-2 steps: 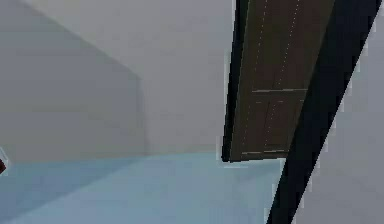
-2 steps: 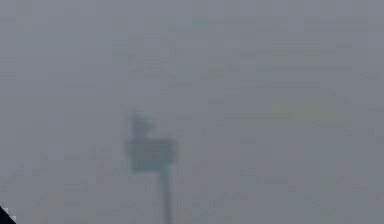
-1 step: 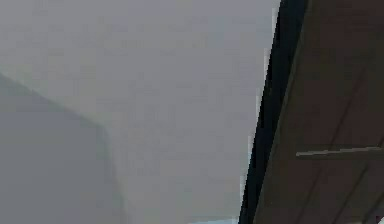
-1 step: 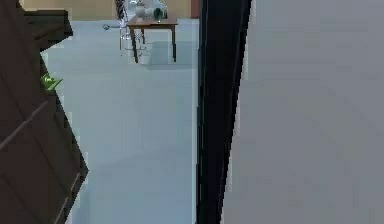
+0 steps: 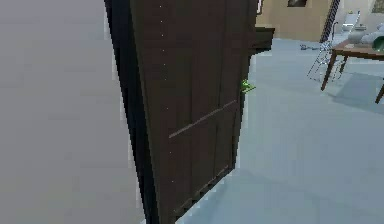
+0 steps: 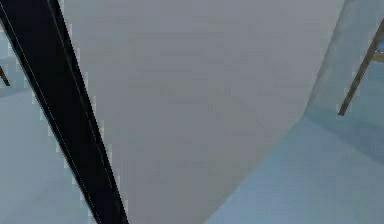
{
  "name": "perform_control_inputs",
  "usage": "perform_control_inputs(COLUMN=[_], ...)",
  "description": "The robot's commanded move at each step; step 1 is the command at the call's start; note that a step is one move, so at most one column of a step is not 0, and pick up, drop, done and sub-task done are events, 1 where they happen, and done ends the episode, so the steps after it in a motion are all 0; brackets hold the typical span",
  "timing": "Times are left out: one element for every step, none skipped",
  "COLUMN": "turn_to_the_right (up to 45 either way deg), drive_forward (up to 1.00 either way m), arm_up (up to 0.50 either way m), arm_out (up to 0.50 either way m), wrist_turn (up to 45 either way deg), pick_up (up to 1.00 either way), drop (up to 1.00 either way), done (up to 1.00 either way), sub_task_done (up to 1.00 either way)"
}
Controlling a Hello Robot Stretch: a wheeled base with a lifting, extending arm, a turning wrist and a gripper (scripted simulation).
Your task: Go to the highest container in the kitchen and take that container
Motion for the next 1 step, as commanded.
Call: perform_control_inputs(turn_to_the_right=[0.0], drive_forward=[0.3], arm_up=[0.0], arm_out=[0.0], wrist_turn=[0.0], pick_up=[0.0], drop=[0.0], done=[0.0], sub_task_done=[0.0])
